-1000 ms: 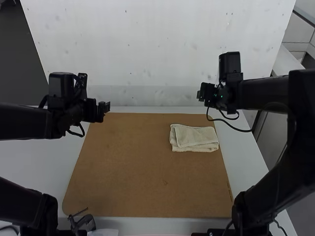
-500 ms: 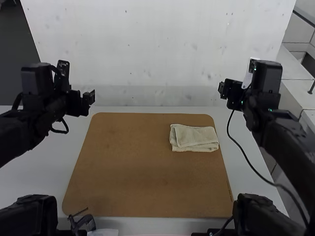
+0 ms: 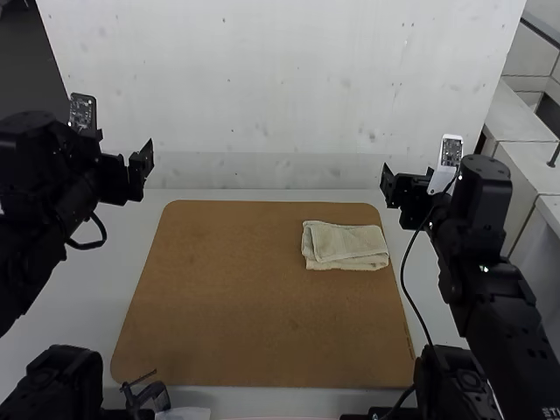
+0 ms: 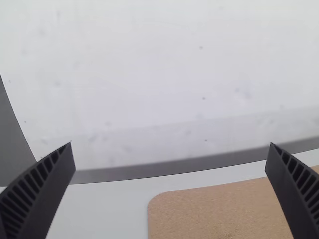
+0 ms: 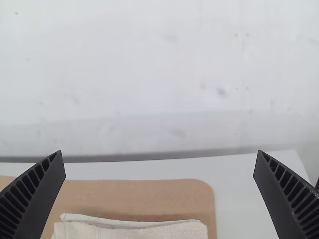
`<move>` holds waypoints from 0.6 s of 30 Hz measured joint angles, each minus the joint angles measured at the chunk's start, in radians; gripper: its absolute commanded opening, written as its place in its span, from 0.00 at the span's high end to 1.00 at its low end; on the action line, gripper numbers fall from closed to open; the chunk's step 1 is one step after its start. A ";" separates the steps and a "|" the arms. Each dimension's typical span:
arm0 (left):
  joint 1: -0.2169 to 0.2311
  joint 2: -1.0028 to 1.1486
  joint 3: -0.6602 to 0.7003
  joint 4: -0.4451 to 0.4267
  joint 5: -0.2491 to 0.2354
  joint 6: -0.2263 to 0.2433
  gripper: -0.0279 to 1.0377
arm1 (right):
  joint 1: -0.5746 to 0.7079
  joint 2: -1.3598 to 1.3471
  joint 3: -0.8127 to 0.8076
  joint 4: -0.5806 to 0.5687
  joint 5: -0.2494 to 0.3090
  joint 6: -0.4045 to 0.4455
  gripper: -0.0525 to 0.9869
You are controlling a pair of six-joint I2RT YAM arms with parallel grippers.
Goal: Fold the towel.
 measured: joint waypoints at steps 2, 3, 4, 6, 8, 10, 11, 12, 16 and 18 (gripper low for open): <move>0.000 -0.018 0.001 -0.023 -0.015 0.000 0.06 | 0.006 -0.025 -0.018 0.012 -0.015 -0.001 0.02; 0.000 -0.025 0.001 -0.038 -0.023 0.001 0.06 | 0.014 -0.034 -0.024 0.015 -0.021 -0.001 0.02; 0.000 -0.033 0.004 -0.055 -0.027 0.001 0.06 | 0.026 -0.042 -0.029 0.016 -0.025 -0.001 0.02; 0.000 -0.045 0.016 -0.082 -0.040 0.001 0.06 | 0.056 -0.056 -0.044 0.024 -0.030 -0.001 0.02; 0.000 -0.056 0.031 -0.094 -0.049 0.001 0.06 | 0.085 -0.074 -0.061 0.023 -0.030 -0.001 0.02; 0.000 -0.074 0.043 -0.106 -0.060 0.001 0.06 | 0.097 -0.101 -0.075 0.023 -0.029 -0.001 0.02; 0.000 -0.087 0.044 -0.113 -0.063 0.001 0.06 | 0.099 -0.128 -0.085 0.023 -0.029 -0.001 0.02; 0.000 -0.098 0.043 -0.120 -0.066 0.001 0.06 | 0.099 -0.153 -0.091 0.023 -0.027 -0.001 0.02; 0.000 -0.170 0.032 -0.121 -0.075 0.001 0.06 | 0.099 -0.285 -0.123 0.009 -0.027 -0.001 0.02; 0.000 -0.201 0.023 -0.127 -0.083 0.001 0.06 | 0.099 -0.330 -0.130 -0.004 -0.027 -0.001 0.02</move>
